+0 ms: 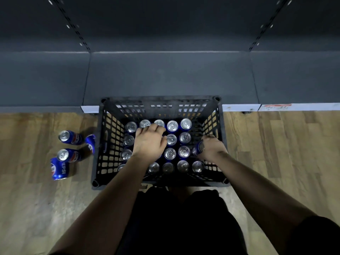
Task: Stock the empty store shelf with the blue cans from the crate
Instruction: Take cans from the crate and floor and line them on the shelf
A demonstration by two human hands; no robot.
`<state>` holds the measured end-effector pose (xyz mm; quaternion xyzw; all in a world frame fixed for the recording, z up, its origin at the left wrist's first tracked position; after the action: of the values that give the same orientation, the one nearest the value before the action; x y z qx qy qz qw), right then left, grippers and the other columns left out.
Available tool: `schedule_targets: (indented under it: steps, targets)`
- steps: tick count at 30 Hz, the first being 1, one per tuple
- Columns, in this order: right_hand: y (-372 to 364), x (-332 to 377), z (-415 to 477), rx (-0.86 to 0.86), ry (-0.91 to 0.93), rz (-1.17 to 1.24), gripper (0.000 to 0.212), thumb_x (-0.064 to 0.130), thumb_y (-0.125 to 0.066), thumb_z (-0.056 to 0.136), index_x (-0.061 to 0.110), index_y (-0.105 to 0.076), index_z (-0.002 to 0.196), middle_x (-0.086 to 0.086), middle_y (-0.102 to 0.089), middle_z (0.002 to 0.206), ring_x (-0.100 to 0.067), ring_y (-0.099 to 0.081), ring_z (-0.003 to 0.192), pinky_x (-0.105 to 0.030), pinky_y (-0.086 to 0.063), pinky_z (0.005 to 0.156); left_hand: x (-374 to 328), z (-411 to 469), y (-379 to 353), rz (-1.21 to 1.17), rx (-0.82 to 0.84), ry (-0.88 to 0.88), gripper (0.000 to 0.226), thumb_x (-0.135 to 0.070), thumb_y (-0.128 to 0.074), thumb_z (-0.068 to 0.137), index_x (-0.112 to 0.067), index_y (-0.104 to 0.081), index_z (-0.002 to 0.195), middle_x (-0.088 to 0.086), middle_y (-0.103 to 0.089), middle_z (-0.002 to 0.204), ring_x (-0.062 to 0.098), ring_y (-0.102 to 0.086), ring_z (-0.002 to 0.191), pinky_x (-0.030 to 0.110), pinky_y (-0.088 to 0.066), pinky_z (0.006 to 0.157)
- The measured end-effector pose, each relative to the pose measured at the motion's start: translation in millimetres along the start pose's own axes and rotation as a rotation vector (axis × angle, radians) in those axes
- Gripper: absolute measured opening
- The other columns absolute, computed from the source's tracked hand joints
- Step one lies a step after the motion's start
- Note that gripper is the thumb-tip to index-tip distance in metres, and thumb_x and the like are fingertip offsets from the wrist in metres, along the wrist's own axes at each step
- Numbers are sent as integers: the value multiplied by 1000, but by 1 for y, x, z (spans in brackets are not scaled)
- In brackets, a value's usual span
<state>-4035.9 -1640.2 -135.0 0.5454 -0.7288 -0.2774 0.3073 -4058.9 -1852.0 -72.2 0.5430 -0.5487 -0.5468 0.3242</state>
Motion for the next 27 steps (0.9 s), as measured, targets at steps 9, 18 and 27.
schedule_targets:
  steps: [9,18,27]
  targets:
    - [199,43,-165,-73,8,155,76,38,-81,67,17,-39,127,-5,-61,114,-28,-61,101,-34,-54,80,-42,-43,233,20,-60,-35,30,-33,-46,92,-20,-59,116,2,-59,114,27,-56,103,39,-31,94]
    - [395,114,-287,-203,139,209,50,35,-79,65,16,-48,99,-1,-60,94,-21,-60,83,-30,-49,66,-86,-51,453,47,-221,-111,35,-33,-42,95,-19,-57,123,1,-59,118,22,-55,107,36,-30,98]
    - [549,180,-362,-418,295,325,46,40,-76,59,24,-59,98,1,-67,94,-22,-64,89,-37,-56,78,-99,-35,604,60,-417,-153,35,-33,-40,96,-21,-54,125,-1,-57,121,20,-53,110,33,-29,97]
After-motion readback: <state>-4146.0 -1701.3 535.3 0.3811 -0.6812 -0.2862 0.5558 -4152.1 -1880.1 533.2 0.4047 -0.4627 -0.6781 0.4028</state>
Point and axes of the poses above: each hand's wrist, its own z-axis towards the middle knuckle, its own y-axis out of the back of the hand, x = y × z, the point moved 7 cm from there along z, towards the middle knuckle
